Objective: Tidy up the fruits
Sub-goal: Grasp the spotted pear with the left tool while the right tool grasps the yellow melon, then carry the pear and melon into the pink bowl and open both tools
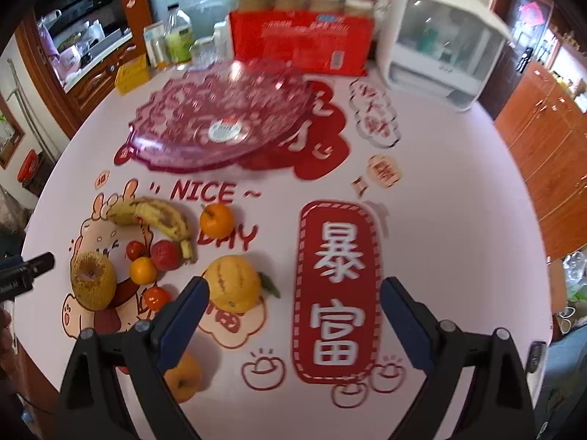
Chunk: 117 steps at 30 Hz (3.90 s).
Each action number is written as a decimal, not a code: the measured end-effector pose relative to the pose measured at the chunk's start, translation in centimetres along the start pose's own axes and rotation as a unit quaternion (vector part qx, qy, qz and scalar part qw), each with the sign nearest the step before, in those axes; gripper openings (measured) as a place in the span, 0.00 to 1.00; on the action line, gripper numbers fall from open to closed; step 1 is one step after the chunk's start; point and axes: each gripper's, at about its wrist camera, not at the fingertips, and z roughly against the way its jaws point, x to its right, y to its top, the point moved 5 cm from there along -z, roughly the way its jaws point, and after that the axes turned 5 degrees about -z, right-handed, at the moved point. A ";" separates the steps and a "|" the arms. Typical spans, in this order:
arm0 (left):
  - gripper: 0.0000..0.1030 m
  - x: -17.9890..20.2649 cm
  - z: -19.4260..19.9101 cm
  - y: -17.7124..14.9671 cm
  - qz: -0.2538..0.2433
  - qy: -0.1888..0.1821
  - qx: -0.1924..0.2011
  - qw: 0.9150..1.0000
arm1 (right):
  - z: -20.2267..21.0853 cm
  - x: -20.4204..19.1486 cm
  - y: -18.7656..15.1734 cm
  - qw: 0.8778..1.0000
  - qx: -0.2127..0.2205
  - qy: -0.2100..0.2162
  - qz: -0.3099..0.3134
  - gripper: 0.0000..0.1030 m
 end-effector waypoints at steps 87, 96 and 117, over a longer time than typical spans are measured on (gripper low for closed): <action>0.65 11.3 7.5 22.9 -0.128 -0.082 0.133 0.979 | 0.7 -5.8 22.8 0.993 0.024 0.113 0.015 0.49; 0.65 12.1 -2.0 23.6 -0.136 -0.071 0.092 0.984 | -9.3 -5.9 20.9 0.996 -0.030 0.086 0.020 0.49; 0.65 16.1 -9.9 22.9 -0.187 -0.068 0.075 0.977 | -15.9 -5.9 16.3 0.993 -0.067 0.085 0.035 0.54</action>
